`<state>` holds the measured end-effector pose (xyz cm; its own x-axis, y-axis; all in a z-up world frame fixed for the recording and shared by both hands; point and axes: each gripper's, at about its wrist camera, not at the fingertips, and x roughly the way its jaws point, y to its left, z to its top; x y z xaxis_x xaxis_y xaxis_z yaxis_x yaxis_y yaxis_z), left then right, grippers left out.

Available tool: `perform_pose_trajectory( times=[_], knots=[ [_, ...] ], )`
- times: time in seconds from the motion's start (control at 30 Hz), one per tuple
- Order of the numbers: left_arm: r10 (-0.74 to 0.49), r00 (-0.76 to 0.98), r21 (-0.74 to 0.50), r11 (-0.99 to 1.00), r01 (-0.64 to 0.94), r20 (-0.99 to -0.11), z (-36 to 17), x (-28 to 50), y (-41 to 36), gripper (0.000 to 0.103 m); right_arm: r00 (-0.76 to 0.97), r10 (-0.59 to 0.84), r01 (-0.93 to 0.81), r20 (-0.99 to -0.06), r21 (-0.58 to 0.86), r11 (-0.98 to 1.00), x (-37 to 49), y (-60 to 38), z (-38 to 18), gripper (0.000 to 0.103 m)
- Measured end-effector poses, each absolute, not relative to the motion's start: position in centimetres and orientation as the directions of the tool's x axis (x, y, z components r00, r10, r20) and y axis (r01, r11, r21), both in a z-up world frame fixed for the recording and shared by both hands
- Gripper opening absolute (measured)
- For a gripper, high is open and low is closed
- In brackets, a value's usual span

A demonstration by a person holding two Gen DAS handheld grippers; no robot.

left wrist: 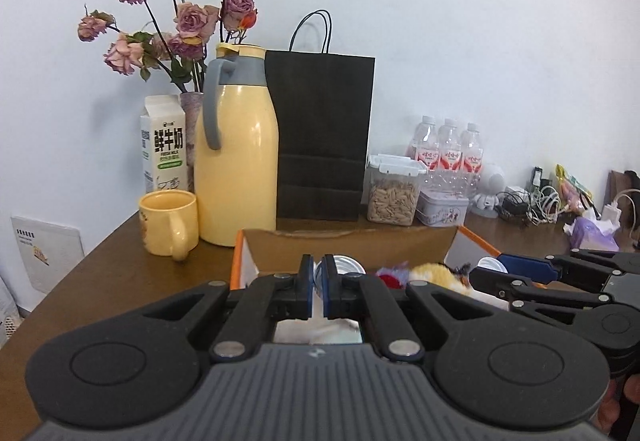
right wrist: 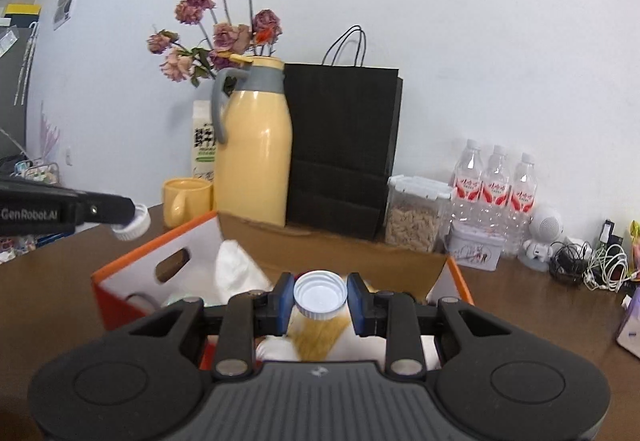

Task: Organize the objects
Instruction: 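Carry both white caps into the box and open both tools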

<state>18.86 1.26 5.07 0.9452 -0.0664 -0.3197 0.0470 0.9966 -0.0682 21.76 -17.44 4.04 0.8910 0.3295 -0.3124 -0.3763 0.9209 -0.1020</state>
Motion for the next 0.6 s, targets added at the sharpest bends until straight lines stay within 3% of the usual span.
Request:
perform_pose_trajectory(
  times=[0.3, 0.6],
  knots=[
    [-0.052, 0.929, -0.071, 0.997, 0.028, -0.366, 3.8, 25.7, 0.0, 0.005, 0.9, 0.275, -0.303, -0.338, -0.032, 0.953, 27.8, -18.5, 2.8, 0.027],
    [-0.077, 0.911, -0.08, 0.996, 0.048, -0.405, 1.9, 26.5, 0.4, 0.006, 0.881, 0.275, -0.297, -0.385, 0.002, 0.955, 28.8, -19.0, 0.8, 0.027]
  ],
)
